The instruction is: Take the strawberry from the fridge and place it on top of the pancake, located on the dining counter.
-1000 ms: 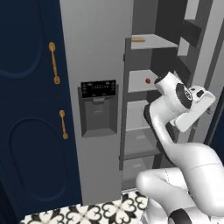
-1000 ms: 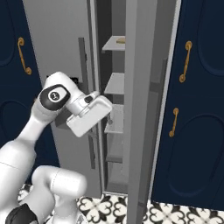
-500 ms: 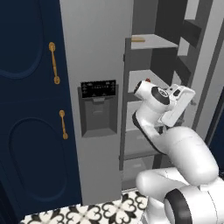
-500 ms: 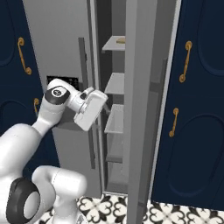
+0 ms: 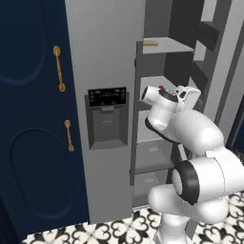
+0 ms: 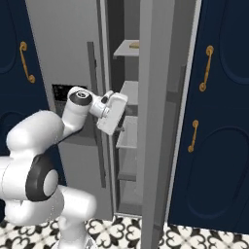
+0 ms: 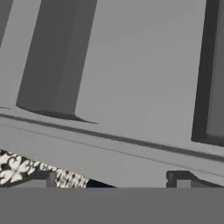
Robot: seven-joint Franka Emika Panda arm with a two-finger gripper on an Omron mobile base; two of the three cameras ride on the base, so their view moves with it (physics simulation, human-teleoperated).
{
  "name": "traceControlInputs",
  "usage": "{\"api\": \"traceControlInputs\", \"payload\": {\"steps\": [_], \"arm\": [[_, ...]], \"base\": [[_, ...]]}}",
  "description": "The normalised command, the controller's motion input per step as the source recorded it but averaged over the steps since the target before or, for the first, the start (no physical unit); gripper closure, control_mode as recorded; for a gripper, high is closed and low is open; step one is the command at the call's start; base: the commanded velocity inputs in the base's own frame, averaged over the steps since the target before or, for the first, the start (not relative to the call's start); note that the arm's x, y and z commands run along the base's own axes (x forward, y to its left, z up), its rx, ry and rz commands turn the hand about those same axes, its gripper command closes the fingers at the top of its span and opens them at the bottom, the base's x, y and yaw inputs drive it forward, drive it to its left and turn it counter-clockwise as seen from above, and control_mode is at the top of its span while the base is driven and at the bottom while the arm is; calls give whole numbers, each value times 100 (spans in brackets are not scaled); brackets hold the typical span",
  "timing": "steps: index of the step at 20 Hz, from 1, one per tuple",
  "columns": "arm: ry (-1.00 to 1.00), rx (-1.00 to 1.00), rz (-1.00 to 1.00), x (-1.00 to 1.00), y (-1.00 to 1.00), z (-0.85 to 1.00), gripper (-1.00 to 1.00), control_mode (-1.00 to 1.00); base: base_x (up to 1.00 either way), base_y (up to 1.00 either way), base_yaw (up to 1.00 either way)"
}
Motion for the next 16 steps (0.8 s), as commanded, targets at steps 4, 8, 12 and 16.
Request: {"api": "traceControlInputs", "payload": {"steps": [4,8,12,16], "arm": [[0,-3,4,87,-38,-1,-100,-100],[-1,-5,6,65,-33,-5,-100,-100],[-6,0,1,5,-73,0,-100,-100],[-6,0,0,0,-87,0,-100,-100]], "base": [[0,0,0],[0,0,0],[0,0,0],[0,0,0]]}}
